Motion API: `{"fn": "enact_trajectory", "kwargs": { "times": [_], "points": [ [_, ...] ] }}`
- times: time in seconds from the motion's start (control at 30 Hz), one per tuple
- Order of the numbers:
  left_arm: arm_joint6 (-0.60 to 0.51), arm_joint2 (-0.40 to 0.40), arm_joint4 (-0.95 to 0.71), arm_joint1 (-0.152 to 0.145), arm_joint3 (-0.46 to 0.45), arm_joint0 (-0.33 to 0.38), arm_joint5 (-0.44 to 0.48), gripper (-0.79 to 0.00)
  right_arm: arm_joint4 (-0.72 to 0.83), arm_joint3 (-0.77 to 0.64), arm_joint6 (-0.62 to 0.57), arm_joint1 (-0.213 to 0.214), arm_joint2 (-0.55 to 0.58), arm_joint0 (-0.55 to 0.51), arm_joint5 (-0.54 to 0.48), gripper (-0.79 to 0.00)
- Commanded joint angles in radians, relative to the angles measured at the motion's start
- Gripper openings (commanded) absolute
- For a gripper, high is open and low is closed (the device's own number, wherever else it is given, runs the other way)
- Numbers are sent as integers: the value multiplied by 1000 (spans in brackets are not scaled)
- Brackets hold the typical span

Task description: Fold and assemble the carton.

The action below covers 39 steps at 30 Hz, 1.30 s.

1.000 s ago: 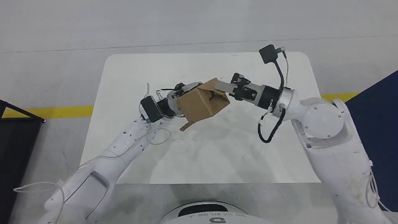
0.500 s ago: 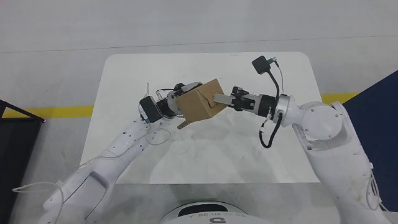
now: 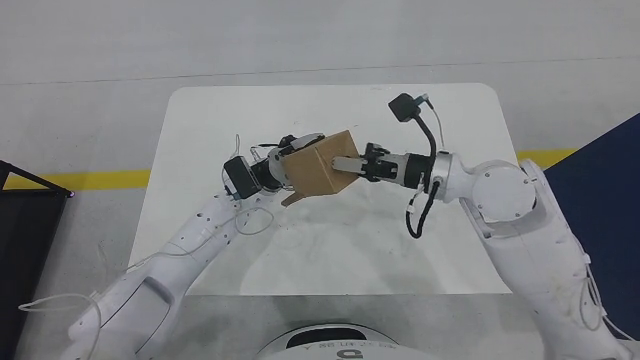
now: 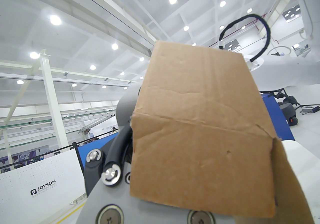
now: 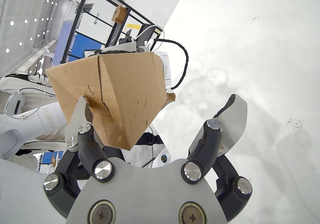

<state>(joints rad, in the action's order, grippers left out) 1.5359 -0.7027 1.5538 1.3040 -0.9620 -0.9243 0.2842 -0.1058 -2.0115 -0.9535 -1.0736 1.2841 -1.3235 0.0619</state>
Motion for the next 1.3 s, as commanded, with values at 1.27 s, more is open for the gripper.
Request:
{"fn": "enact_trajectory", "kwargs": {
  "times": [1.27],
  "points": [
    [0,28,82,-23,-28,32,0,-785,-146,-79,-60,26,-22,9,75,-34]
  ]
}}
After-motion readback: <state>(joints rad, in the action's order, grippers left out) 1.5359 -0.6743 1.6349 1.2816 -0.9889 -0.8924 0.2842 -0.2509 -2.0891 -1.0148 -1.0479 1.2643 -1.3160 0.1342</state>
